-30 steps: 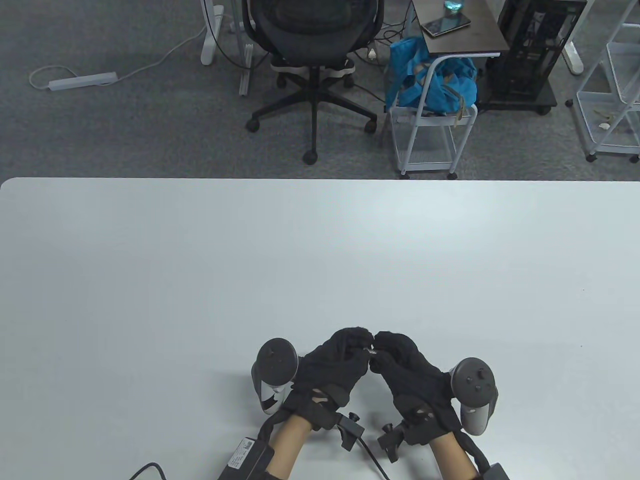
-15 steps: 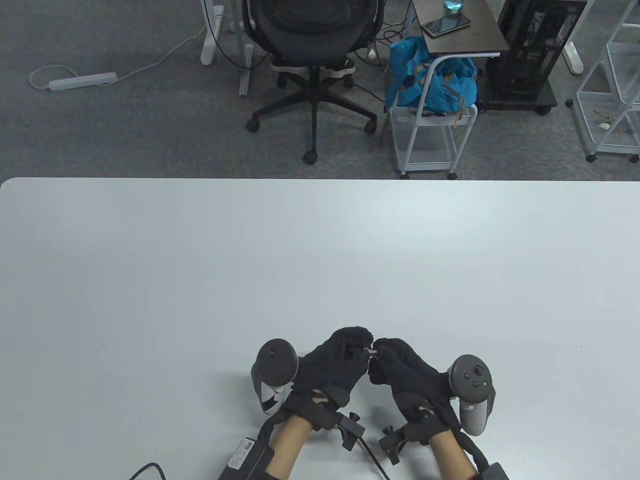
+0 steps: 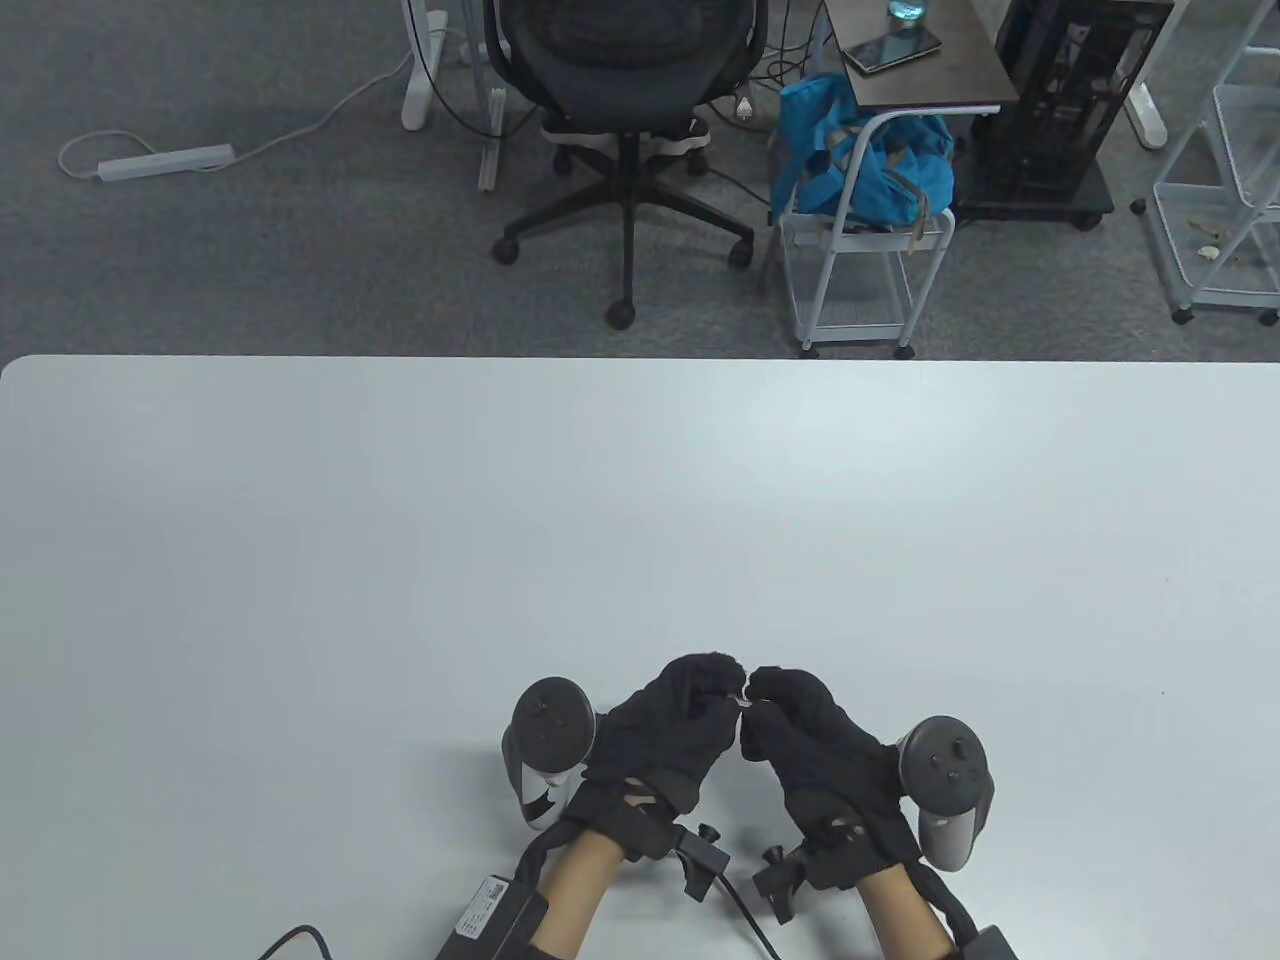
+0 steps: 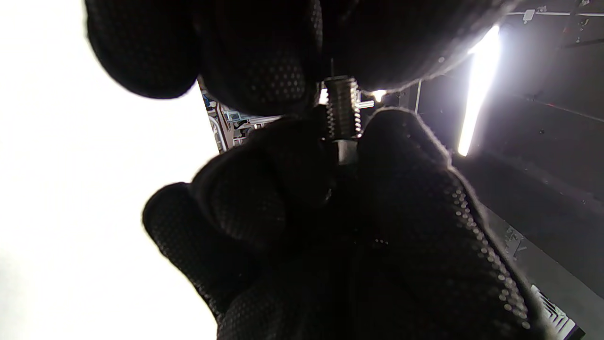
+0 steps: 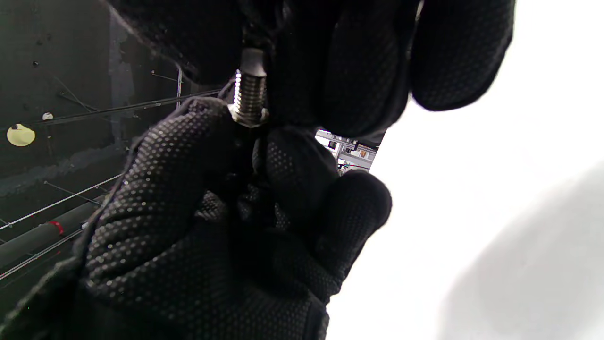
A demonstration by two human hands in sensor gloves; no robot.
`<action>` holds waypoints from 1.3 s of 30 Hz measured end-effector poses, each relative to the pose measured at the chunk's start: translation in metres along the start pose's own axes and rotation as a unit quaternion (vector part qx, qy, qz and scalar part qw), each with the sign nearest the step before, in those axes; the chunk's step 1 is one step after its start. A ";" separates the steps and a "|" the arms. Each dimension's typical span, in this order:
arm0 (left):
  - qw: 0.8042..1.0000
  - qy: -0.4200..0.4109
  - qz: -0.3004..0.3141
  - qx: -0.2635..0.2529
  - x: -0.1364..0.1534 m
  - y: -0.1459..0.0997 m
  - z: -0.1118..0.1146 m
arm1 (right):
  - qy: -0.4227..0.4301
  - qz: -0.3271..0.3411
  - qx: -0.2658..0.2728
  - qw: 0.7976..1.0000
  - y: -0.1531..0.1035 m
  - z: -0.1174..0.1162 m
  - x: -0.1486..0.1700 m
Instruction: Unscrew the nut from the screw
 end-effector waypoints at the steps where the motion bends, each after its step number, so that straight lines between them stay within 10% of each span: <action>1: 1.000 -0.001 0.000 0.000 0.000 0.000 0.000 | 0.000 0.003 0.004 1.000 0.000 0.000 0.000; 26: 1.000 0.004 0.000 0.002 0.000 0.000 0.000 | 0.030 -0.063 -0.035 0.997 -0.001 -0.005 0.018; 39: 1.000 0.001 -0.001 0.004 0.000 0.001 0.000 | -0.013 0.005 -0.001 1.000 -0.001 -0.001 -0.003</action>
Point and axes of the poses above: the tracker on the back of each hand, its own x axis roughly to the little-finger side, its own y axis roughly from the wrist to the fingertips, z = x × y, the point moved 3 cm from there along y, roughly from the wrist to the fingertips, and after that the axes turned 6 degrees about -y, right-handed, at the moved point
